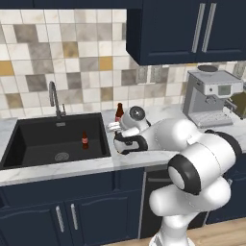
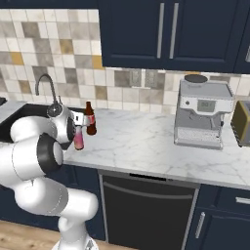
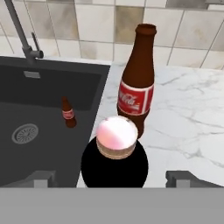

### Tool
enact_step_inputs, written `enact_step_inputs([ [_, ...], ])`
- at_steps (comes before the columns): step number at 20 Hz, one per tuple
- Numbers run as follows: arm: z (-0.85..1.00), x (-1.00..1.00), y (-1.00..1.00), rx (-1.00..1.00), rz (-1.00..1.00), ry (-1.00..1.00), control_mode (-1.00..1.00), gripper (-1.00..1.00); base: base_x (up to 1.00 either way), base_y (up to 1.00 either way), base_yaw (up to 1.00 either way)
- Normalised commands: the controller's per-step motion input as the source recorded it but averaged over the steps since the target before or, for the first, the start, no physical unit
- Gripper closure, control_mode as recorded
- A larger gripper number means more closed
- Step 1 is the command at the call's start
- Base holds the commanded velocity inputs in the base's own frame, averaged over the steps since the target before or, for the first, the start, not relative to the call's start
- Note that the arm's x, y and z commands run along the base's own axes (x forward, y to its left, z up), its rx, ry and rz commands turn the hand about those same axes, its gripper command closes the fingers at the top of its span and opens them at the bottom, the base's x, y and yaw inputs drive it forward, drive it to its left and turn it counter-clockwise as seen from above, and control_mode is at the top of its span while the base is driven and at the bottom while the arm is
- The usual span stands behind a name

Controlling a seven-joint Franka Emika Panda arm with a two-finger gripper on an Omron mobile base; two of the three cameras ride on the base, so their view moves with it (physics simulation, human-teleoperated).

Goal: Place the large bottle from the dining counter next to the other large bottle outside the sink, and place the small bottle from the dining counter next to the other small bottle inside the sink.

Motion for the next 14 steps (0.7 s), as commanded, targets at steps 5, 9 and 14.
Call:
enact_step_inputs([
  [5,0.36,-0.35,0.0,0.0,0.0,-0.08,-1.0,-1.0,0.0,0.0,0.0],
  [9,0.5,-0.46,0.0,0.0,0.02,-0.09,-1.0,-1.0,0.0,0.0,0.0],
  [14,0.61,-0.29,0.0,0.02,0.0,-0.06,-1.0,-1.0,0.0,0.0,0.0],
])
